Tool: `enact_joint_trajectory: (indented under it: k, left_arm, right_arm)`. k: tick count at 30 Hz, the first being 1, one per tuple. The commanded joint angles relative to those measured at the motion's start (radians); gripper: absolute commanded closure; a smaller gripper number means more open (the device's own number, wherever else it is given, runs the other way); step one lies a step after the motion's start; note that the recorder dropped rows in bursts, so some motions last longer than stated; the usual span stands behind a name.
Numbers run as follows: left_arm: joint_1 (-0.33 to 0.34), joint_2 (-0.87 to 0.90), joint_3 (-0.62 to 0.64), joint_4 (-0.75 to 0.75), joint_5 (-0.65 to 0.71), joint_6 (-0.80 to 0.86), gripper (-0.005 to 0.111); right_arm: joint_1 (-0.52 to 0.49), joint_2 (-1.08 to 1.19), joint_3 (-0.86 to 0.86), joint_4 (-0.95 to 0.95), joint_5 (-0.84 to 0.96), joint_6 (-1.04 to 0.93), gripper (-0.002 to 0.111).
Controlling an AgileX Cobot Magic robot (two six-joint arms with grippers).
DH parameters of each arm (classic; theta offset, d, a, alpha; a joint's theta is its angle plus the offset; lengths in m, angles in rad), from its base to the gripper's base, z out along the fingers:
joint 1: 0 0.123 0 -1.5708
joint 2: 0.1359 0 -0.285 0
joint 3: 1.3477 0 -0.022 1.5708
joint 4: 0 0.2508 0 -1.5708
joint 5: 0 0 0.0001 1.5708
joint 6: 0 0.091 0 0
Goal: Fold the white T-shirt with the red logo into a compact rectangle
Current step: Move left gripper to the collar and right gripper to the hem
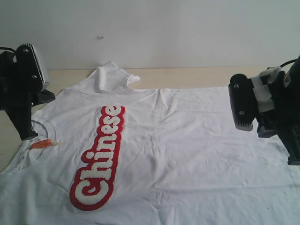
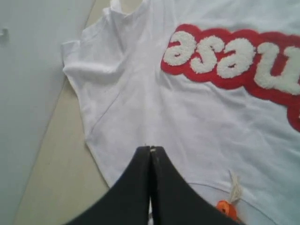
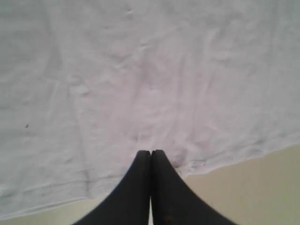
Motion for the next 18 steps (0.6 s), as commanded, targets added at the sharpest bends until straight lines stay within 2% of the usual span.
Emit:
enact_joint_trajectory:
  k: [1, 6, 13, 18]
  left_arm:
    - [0.004, 0.075, -0.027, -0.005, 0.026, 0.050, 0.107]
    - [0.004, 0.094, -0.024, -0.005, 0.022, 0.041, 0.107]
    - [0.004, 0.038, -0.024, -0.005, 0.022, 0.038, 0.107]
    - [0.004, -0.008, -0.024, -0.005, -0.017, -0.148, 0.107]
  right_arm:
    - [0.001, 0.086, -0.010, -0.017, -0.051, -0.025, 0.108]
    - [0.001, 0.108, -0.010, 0.082, -0.150, -0.018, 0.108]
    - [0.001, 0.108, -0.010, 0.084, -0.215, 0.045, 0.108]
    - [0.001, 0.108, -0.010, 0.084, -0.215, 0.045, 0.108]
